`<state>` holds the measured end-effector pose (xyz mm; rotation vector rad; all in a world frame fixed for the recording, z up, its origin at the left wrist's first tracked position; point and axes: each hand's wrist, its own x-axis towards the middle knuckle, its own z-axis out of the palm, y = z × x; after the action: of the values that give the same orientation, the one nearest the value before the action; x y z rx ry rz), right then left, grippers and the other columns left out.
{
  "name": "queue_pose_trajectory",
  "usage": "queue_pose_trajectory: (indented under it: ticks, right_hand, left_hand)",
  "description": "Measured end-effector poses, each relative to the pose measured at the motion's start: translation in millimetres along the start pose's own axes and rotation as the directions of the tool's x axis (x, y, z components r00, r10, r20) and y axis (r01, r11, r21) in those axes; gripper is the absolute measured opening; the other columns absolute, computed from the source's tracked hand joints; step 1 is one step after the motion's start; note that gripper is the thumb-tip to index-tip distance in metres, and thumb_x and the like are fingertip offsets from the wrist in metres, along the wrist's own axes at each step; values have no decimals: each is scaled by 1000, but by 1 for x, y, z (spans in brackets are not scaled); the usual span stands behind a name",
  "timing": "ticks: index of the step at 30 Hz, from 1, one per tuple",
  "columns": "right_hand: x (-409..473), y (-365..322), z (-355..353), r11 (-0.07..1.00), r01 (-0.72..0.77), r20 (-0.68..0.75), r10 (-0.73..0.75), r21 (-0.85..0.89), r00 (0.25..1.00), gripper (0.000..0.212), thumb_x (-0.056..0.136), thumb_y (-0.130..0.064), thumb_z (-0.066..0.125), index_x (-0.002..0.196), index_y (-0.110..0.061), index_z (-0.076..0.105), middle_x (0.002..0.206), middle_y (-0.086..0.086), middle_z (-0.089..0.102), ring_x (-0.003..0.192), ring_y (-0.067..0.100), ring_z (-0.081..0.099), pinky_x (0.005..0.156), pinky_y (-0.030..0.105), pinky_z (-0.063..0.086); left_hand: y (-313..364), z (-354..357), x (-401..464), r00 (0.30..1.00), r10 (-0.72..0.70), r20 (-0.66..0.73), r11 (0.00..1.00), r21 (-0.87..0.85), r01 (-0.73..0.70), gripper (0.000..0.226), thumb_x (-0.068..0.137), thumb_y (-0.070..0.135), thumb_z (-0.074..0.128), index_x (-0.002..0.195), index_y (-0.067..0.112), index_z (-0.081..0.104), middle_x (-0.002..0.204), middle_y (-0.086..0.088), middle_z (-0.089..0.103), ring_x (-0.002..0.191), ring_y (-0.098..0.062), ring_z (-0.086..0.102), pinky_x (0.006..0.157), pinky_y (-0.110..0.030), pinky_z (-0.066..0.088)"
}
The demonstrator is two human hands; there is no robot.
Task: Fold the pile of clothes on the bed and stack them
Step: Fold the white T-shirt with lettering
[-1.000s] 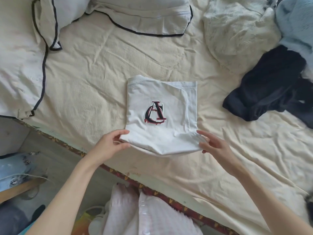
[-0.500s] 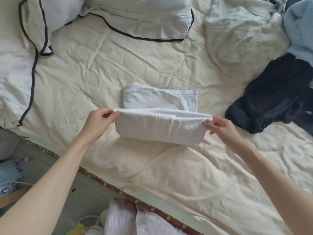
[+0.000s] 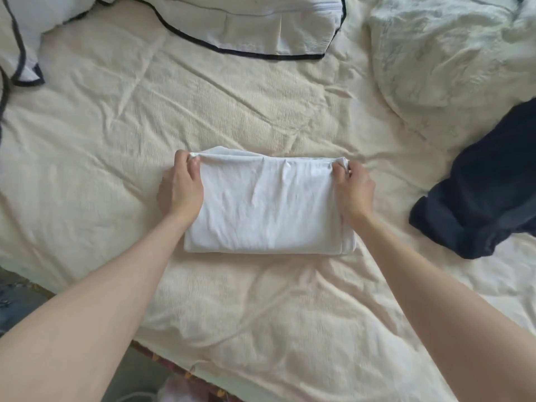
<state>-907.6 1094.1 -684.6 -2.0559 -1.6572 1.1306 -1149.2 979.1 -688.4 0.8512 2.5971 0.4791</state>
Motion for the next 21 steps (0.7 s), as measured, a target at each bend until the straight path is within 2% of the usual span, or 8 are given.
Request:
queue_pose_trajectory:
  ticks: [3, 6, 8, 10, 12, 15, 18, 21]
  right_hand:
    - [-10, -2, -3, 982, 75, -92, -92, -174, 992, 26, 95, -24, 48, 111, -5, 54, 115, 13, 54, 102, 26, 47, 84, 29, 33]
    - [-48, 0, -5, 833, 406, -142, -485, -377, 863, 38, 92, -17, 53, 128, -3, 54, 133, 19, 50, 122, 35, 47, 101, 45, 36]
    - [-76, 8, 7, 644, 621, 31, -683, -446, 730, 40, 91, -15, 52, 129, -4, 56, 137, 22, 49, 129, 40, 45, 105, 54, 34]
    - [-87, 17, 21, 544, 715, 210, -712, -439, 670, 43, 91, -16, 54, 133, -8, 54, 141, 21, 45, 133, 39, 39, 108, 59, 29]
    - [-76, 25, 27, 564, 693, 281, -647, -450, 709, 48, 92, -23, 56, 139, -13, 47, 148, 19, 36, 139, 36, 31, 112, 55, 21]
    - [-48, 38, 23, 582, 630, 315, -555, -514, 770, 54, 96, -38, 45, 146, -20, 36, 155, 15, 21, 145, 28, 17, 118, 40, 9]
    - [-38, 46, 21, 562, 632, 340, -541, -534, 769, 56, 95, -47, 31, 147, -24, 34, 157, 13, 19, 146, 25, 15, 118, 33, 6]
    - [-34, 50, 17, 578, 611, 330, -522, -541, 787, 57, 94, -47, 29, 147, -25, 31, 157, 11, 17, 146, 23, 12, 119, 32, 3]
  left_hand:
    - [4, 1, -5, 997, 5, -75, 1000, 19, -4, 27, 100, 33, 38, 110, 10, 46, 109, -16, 56, 96, -36, 54, 70, -37, 33]
    - [6, -5, -27, 956, 225, -190, 974, 79, -214, 32, 93, 21, 48, 121, 5, 47, 124, -22, 49, 110, -39, 47, 85, -45, 35]
    - [11, 1, -52, 833, 539, -125, 837, 195, -512, 37, 92, 20, 45, 128, 13, 44, 134, -21, 48, 123, -38, 45, 97, -51, 34]
    - [15, 16, -71, 704, 704, 95, 663, 270, -699, 44, 93, 26, 40, 137, 23, 39, 145, -15, 42, 134, -36, 38, 105, -61, 26]
    - [13, 26, -68, 701, 663, 261, 639, 290, -712, 52, 93, 34, 35, 144, 29, 35, 153, -8, 31, 141, -32, 26, 107, -65, 14]
    - [-4, 29, -39, 735, 570, 368, 644, 355, -677, 57, 93, 44, 22, 148, 30, 26, 157, 0, 19, 146, -22, 11, 112, -58, 3]
    - [-20, 26, -22, 753, 537, 381, 649, 383, -657, 59, 93, 45, 20, 148, 26, 23, 157, 1, 19, 145, -25, 14, 115, -49, 4]
    - [-38, 17, -12, 843, 444, 304, 728, 427, -537, 57, 96, 46, 17, 147, 25, 3, 156, 5, 0, 146, -26, 7, 116, -45, 0]
